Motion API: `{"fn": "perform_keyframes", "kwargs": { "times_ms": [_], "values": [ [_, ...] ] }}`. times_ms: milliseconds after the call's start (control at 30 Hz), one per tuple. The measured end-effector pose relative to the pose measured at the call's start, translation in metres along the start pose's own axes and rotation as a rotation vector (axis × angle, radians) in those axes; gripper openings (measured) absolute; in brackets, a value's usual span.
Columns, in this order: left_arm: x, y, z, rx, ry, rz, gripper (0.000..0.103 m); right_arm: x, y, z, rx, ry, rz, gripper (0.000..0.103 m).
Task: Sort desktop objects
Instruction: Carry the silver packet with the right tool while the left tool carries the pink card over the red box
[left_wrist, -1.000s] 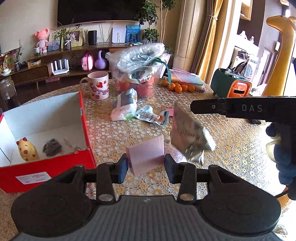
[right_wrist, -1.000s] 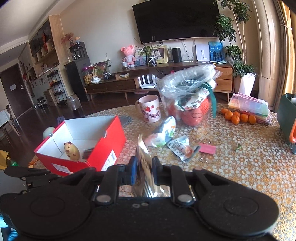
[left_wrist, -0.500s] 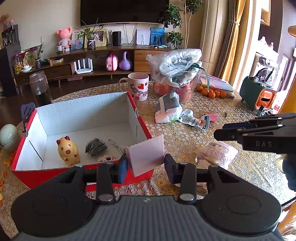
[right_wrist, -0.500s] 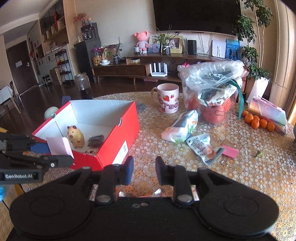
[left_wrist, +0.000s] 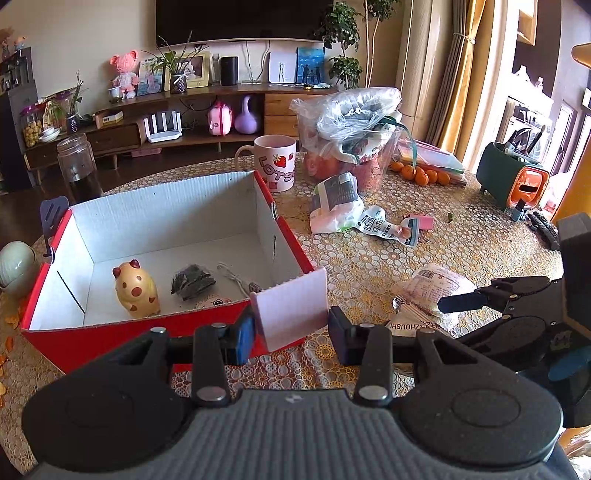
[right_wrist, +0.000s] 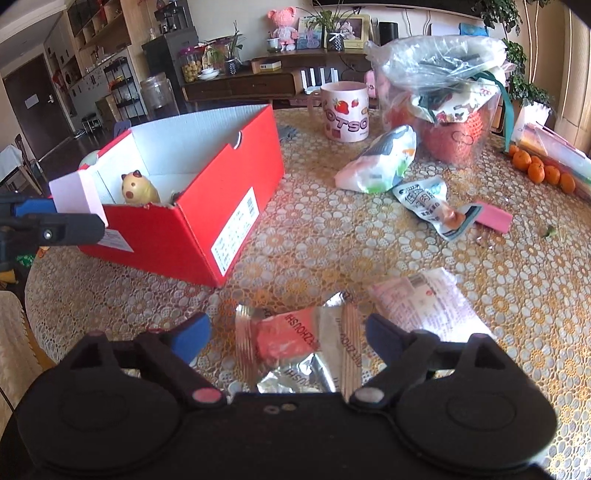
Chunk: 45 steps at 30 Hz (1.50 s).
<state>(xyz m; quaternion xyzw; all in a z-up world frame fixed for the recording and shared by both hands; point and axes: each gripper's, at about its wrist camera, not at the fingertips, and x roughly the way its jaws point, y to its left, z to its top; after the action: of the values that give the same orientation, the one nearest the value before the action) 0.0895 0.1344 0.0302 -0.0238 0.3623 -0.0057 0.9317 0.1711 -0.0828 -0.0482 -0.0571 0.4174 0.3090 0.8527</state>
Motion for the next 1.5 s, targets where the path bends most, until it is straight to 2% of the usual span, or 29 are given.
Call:
{"fn": "perform_keyframes", "kwargs": {
  "times_ms": [233,367,533,600,733,800,933,1067,1300,1500],
  "values": [
    [0.005,-0.001,-0.003,0.0,0.015,-0.005,0.041,0.023,-0.001,-0.008,0.022,0.05,-0.022,0.094],
    [0.007,0.0,-0.004,-0.001,0.022,-0.005,0.041,0.031,-0.001,-0.011,0.024,0.071,-0.02,0.092],
    [0.008,0.001,-0.004,-0.001,0.026,-0.003,0.041,0.032,-0.004,-0.012,0.038,0.072,-0.025,0.081],
    [0.009,0.001,-0.004,0.001,0.028,-0.001,0.041,0.029,-0.005,-0.011,0.041,0.061,-0.031,0.062],
    [0.01,0.002,-0.004,-0.001,0.031,-0.002,0.041,0.028,-0.007,-0.011,0.058,0.07,-0.003,0.055],
    [0.009,0.003,-0.004,-0.001,0.032,-0.002,0.041,0.024,-0.005,-0.011,0.063,0.066,0.014,0.045],
    [0.008,0.004,-0.003,-0.002,0.032,-0.002,0.041,0.008,0.002,-0.007,0.029,0.028,0.008,0.045],
    [0.004,0.01,-0.001,-0.015,0.04,-0.014,0.041,-0.013,0.002,0.004,0.049,-0.009,0.027,0.045],
    [-0.008,0.024,0.01,-0.006,0.034,-0.002,0.041,-0.053,0.017,0.04,0.029,-0.107,0.076,0.045],
    [-0.014,0.046,0.019,-0.007,0.038,0.034,0.041,-0.058,0.036,0.07,-0.005,-0.132,0.106,0.045]
  ]
}}
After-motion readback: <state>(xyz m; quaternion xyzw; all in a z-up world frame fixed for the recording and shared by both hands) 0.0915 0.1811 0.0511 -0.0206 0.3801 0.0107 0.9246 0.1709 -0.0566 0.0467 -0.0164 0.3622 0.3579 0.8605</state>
